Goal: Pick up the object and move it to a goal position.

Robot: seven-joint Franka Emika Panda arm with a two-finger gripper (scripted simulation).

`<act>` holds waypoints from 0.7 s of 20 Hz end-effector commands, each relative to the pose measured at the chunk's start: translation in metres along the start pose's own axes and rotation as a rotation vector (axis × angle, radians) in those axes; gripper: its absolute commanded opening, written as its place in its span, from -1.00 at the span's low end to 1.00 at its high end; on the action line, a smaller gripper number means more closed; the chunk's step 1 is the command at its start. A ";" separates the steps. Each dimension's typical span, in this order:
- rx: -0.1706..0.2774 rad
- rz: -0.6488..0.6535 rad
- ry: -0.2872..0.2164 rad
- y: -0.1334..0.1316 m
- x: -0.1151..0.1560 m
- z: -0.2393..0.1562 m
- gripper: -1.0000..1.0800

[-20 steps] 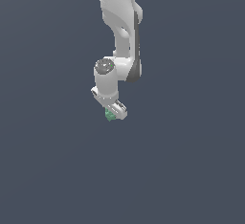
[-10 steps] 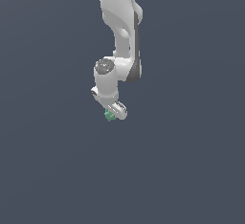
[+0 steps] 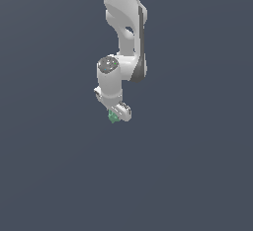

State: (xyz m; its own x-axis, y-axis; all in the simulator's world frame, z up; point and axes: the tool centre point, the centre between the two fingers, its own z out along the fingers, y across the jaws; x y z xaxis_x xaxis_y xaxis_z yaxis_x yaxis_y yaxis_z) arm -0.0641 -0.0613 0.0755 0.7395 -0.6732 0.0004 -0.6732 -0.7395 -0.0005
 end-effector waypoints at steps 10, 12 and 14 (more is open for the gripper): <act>0.001 0.001 0.000 0.000 -0.009 -0.079 -1.00; 0.000 0.001 0.001 0.000 -0.012 -0.100 -1.00; 0.000 0.001 0.001 0.000 -0.014 -0.122 -1.00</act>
State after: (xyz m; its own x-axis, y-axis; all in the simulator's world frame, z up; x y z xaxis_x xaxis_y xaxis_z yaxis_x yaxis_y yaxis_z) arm -0.0732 -0.0533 0.1804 0.7388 -0.6739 0.0006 -0.6739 -0.7388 -0.0003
